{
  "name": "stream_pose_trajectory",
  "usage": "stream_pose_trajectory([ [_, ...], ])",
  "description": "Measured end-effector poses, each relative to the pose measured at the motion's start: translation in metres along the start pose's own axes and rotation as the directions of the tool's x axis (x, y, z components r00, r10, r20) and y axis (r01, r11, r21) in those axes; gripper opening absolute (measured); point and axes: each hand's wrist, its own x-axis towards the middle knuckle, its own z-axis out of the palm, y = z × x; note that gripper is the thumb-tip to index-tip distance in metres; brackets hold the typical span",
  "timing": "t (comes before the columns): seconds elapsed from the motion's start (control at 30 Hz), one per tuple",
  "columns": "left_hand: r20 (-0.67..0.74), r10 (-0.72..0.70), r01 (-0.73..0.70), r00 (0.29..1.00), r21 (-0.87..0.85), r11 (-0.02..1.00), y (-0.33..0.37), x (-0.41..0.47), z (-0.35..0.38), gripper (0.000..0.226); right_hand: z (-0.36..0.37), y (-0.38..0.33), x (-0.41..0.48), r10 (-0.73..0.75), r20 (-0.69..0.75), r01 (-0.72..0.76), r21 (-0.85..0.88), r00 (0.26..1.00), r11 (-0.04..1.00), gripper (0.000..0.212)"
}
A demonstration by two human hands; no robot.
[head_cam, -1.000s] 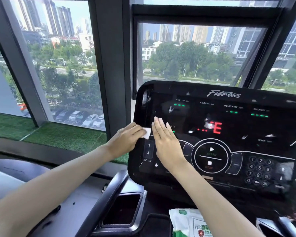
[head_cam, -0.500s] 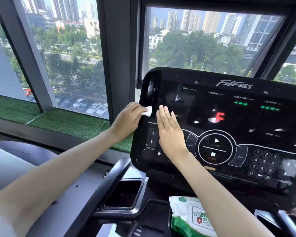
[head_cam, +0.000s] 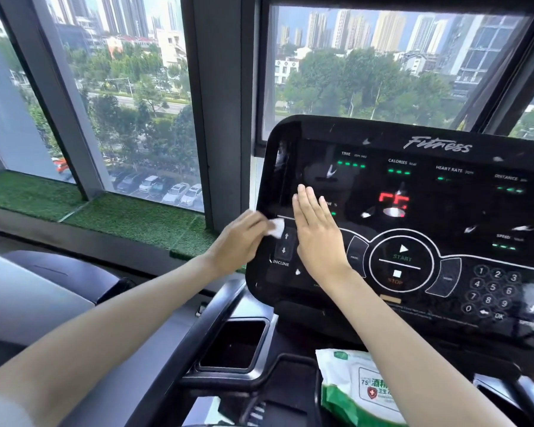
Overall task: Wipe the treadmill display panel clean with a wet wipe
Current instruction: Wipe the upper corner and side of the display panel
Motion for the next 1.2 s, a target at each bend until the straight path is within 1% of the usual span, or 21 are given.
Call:
stream_pose_trajectory([
  [0.07,0.045,-0.007,0.009,0.999,-0.046,0.999,0.003,-0.013,0.001,0.020,-0.001,0.000,0.000,0.003,0.013,-0.003,-0.026,1.000,1.000,0.063],
  [0.1,0.029,-0.046,0.048,0.999,-0.073,0.996,0.004,-0.008,-0.001,0.020,-0.002,0.000,0.000,0.005,0.019,-0.004,-0.036,1.000,0.999,0.063],
  [0.2,-0.111,-0.222,0.210,0.969,-0.111,0.971,0.000,0.029,-0.011,0.015,-0.003,0.000,0.000,0.004,0.024,-0.003,-0.034,1.000,0.999,0.063],
  [0.23,-0.134,-0.239,0.225,0.962,-0.112,0.968,-0.002,0.036,-0.013,0.016,-0.003,-0.001,0.000,0.002,0.029,-0.001,-0.041,1.000,0.999,0.063],
  [0.3,-0.089,-0.153,0.148,0.984,-0.065,0.987,-0.005,0.030,-0.012,0.019,-0.002,-0.001,0.000,0.002,0.035,0.000,-0.055,0.999,0.998,0.064],
  [0.37,0.032,-0.014,0.015,0.999,-0.032,0.999,-0.003,0.001,-0.005,0.019,-0.001,-0.003,0.000,0.007,0.018,-0.006,-0.037,1.000,0.999,0.063],
  [0.43,0.145,0.046,-0.038,0.988,-0.060,0.997,0.002,-0.024,-0.001,0.020,0.001,-0.003,0.000,0.011,0.007,-0.011,-0.034,1.000,0.999,0.063],
  [0.47,0.169,0.054,-0.039,0.984,-0.086,0.996,0.002,-0.026,-0.001,0.020,0.001,-0.002,0.000,0.013,0.006,-0.013,-0.039,1.000,0.999,0.063],
  [0.53,0.117,0.002,0.010,0.993,-0.094,0.996,-0.001,-0.008,-0.005,0.019,0.000,-0.003,0.000,0.014,0.001,-0.014,-0.029,1.000,0.999,0.064],
  [0.6,-0.025,-0.122,0.121,0.992,-0.055,0.991,-0.007,0.017,-0.011,0.017,-0.001,-0.004,0.000,0.016,0.004,-0.016,-0.020,1.000,1.000,0.064],
  [0.63,-0.077,-0.155,0.153,0.985,-0.032,0.988,-0.010,0.024,-0.013,0.017,-0.001,-0.004,0.000,0.018,0.011,-0.017,-0.027,1.000,0.999,0.064],
  [0.67,-0.090,-0.141,0.141,0.986,-0.005,0.990,-0.011,0.026,-0.013,0.016,-0.001,-0.004,0.000,0.019,0.019,-0.018,-0.037,1.000,0.999,0.064],
  [0.7,-0.067,-0.088,0.090,0.994,0.021,0.996,-0.011,0.020,-0.011,0.016,-0.001,-0.004,-0.001,0.016,0.028,-0.015,-0.048,0.999,0.999,0.064],
  [0.77,0.050,0.047,-0.050,0.998,0.060,0.997,-0.006,-0.005,-0.004,0.018,-0.001,-0.003,-0.002,0.006,0.047,-0.003,-0.073,0.999,0.997,0.065],
  [0.8,0.110,0.084,-0.091,0.990,0.061,0.994,-0.002,-0.018,-0.002,0.020,-0.002,-0.002,-0.002,0.003,0.048,0.001,-0.078,0.999,0.997,0.065],
  [0.87,0.165,0.090,-0.097,0.982,0.040,0.994,0.000,-0.025,-0.003,0.022,-0.003,-0.002,-0.001,-0.002,0.051,0.006,-0.076,0.999,0.997,0.066],
  [0.93,0.108,0.005,-0.010,0.994,0.041,0.999,-0.001,-0.004,-0.009,0.018,-0.004,0.000,-0.001,-0.009,0.067,0.015,-0.090,0.998,0.996,0.067],
  [1.0,-0.026,-0.107,0.109,0.994,0.060,0.992,-0.003,0.022,-0.017,0.016,-0.003,0.001,-0.002,-0.013,0.074,0.020,-0.095,0.997,0.995,0.068],
  [1.03,-0.067,-0.121,0.126,0.990,0.076,0.989,-0.003,0.028,-0.019,0.016,-0.002,0.001,-0.002,-0.009,0.073,0.016,-0.090,0.997,0.996,0.068],
  [1.1,-0.058,-0.063,0.070,0.996,0.127,0.989,-0.001,0.017,-0.013,0.018,-0.003,0.000,-0.002,-0.007,0.065,0.013,-0.083,0.998,0.996,0.068],
  [1.2,0.031,0.000,-0.004,1.000,0.126,0.992,0.008,-0.029,0.002,0.019,-0.006,0.001,-0.010,-0.002,0.076,0.006,-0.052,0.997,0.999,0.073],
])
